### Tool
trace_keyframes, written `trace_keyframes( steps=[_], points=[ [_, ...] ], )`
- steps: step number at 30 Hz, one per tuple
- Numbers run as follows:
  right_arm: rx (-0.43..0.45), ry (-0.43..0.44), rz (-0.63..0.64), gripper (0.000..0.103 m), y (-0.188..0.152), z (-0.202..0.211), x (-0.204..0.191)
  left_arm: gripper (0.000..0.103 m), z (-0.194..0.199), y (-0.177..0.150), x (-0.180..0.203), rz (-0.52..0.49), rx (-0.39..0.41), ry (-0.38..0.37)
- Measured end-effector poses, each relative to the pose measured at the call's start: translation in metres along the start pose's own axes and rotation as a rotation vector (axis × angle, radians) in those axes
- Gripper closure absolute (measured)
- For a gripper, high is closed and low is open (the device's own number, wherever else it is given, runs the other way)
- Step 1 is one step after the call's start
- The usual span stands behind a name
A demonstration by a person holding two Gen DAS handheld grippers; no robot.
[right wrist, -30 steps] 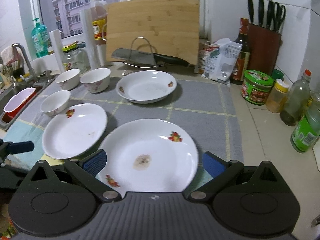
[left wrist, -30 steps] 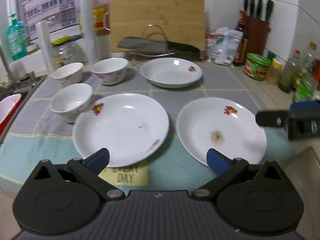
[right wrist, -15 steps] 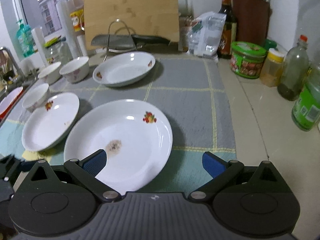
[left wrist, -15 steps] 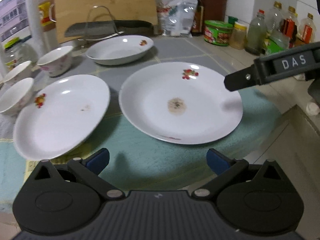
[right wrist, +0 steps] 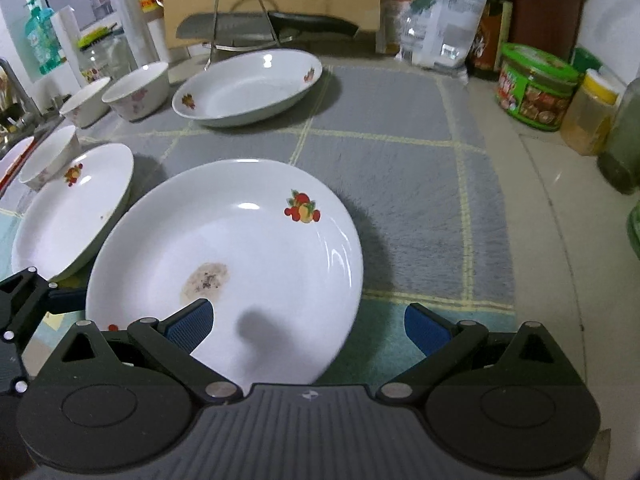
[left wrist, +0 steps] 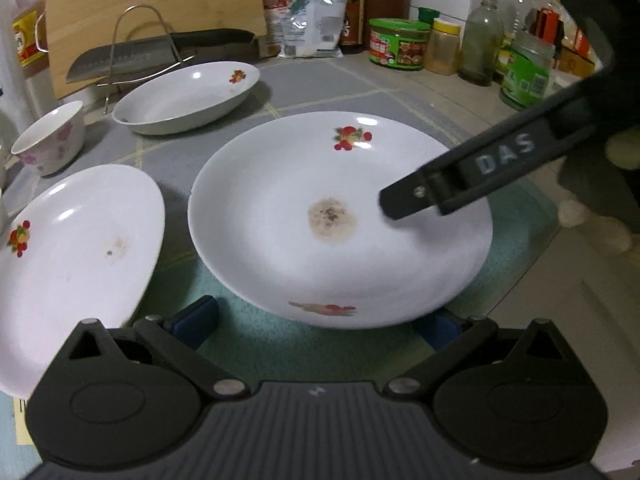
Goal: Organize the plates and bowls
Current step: 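Grasp the rim of the brown-stained white plate with the right gripper while the left gripper grips its opposite rim, then lift the stained plate with both grippers and carry it across the mat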
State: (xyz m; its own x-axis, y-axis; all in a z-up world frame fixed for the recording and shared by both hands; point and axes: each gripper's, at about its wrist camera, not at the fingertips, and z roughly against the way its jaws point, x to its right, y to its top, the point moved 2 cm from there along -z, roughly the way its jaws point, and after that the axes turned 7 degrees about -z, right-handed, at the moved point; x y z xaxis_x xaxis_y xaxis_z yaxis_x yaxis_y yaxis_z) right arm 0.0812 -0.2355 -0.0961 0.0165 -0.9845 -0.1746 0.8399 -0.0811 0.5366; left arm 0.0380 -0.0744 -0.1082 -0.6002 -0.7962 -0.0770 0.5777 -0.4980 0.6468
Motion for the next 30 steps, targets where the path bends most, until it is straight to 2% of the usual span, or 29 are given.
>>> trace_keyframes(
  steps=[4,11,18,30],
  points=[
    [-0.054,0.034,0.008,0.000,0.007,-0.012,0.000,0.000,-0.001,-0.001,0.000,-0.001,0.004,0.002],
    [-0.129,0.000,0.136,0.000,0.008,-0.017,-0.012,0.000,0.000,0.000,0.002,0.025,-0.009,0.022],
    [-0.135,0.002,0.143,0.000,0.009,-0.015,-0.012,0.000,0.000,0.001,0.003,0.067,-0.028,0.055],
    [-0.061,0.050,0.218,0.000,-0.002,-0.010,-0.006,0.000,0.002,-0.001,0.005,0.066,-0.002,0.060]
  ],
)
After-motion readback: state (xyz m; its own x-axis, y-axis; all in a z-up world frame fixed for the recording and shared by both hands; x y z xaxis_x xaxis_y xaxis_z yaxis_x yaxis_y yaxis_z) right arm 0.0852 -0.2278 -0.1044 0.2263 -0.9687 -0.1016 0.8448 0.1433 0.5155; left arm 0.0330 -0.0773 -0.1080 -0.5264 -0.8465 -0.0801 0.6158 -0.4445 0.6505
